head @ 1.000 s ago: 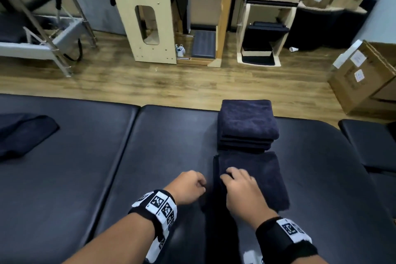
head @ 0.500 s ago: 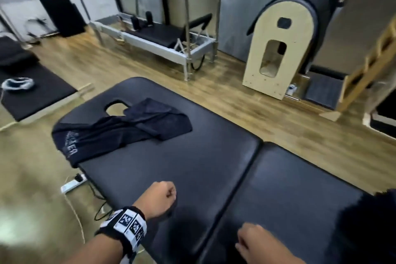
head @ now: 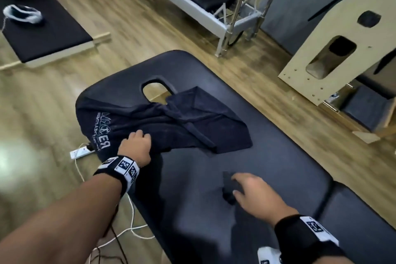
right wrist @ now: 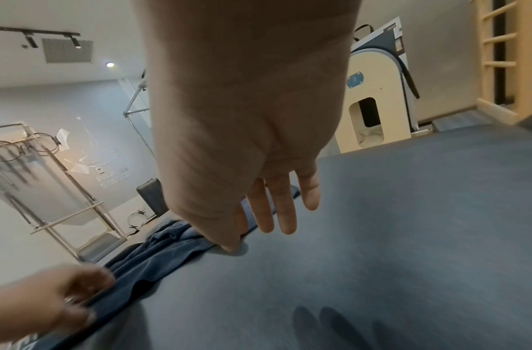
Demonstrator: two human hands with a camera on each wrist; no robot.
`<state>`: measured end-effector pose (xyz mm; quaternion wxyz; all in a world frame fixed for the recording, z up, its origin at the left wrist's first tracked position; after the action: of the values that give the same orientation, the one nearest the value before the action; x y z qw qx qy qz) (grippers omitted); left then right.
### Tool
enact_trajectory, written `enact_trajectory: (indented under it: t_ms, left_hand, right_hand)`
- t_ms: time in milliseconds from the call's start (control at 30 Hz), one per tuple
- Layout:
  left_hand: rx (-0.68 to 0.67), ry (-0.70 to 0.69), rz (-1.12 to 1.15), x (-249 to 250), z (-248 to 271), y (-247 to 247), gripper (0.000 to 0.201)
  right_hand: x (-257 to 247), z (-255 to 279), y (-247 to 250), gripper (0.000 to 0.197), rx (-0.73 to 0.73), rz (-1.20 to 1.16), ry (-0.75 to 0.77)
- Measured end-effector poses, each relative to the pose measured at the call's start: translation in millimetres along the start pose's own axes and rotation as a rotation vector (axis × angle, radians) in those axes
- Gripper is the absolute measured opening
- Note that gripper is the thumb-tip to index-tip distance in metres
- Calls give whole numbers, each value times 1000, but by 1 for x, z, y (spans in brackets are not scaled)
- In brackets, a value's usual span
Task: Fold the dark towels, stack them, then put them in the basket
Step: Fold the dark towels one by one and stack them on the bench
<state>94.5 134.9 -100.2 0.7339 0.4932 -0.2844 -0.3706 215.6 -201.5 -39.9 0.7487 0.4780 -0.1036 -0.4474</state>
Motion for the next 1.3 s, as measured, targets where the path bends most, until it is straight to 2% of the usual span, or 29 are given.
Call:
enact_trajectory:
  t_ms: [67,167,267,367,467,500,567,600,633,733,800,933,1033,1100,1200,1233,1300]
  left_hand:
    - [-27,-18,-12,-15,-8,-10,35]
    - [52,-180,8,-21,-12,-14,18]
    - [56,-221,158,-13,-6,-3,17]
    - [-104,-353,378,22,9,2,19]
    - [-139,-577,586,72,34,14,20]
    - [-160,-613,662,86,42,15,19]
    - [-191,-620,772,100,54,15,11]
    - [-192,-603,797,101,58,16,6]
    - [-197,-584,815,99,59,15,4]
    - [-222,-568,700,84,60,12,14]
    - [-159,-593,560,77,59,15,15]
    - [19,-517,511,64,53,29,11]
    - [9,-437,480,65,50,41,17]
    - [-6,-412,529,81,54,47,16]
    - [-15,-482,677,133,67,56,5]
    - [-30,-532,714,158,74,59,2]
    - [-104,-638,753,205,93,64,4]
  right_hand:
    - [-13,-18,3,42,-18,-2,-4]
    - [-29,-34,4,43,-38,-5,-12]
    - [-46,-45,2,44,-32,-23,6]
    - [-75,-53,3,54,41,-86,97]
    - [-109,-57,1,71,76,-127,220]
    - [-115,-59,-2,68,56,-133,220]
    - [-119,-59,-5,39,31,-123,168]
    - [-117,-57,-4,23,29,-96,131]
    - [-113,-53,-3,17,32,-72,98]
    - [-100,-36,1,19,65,-31,56]
    - [-83,-24,3,17,123,-55,5]
    - [-24,2,-5,21,147,-276,-198]
    - [28,29,-8,29,215,-393,-362]
    - [54,49,-10,26,233,-391,-428]
    - [65,68,-14,7,174,-269,-383]
    - [63,73,-14,23,196,-257,-331]
    - [47,84,-6,51,300,-379,-175]
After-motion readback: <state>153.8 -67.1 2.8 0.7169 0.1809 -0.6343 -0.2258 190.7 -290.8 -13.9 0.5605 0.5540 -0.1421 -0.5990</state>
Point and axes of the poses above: each hand's wrist, its own z-axis away from the middle knuckle, its own y-axis out of the back of the hand, x = y × z, the point moved 5 cm from there along -z, towards the middle knuckle, and after that the axes turned 2 degrees about -y, right-handed, at the moved point
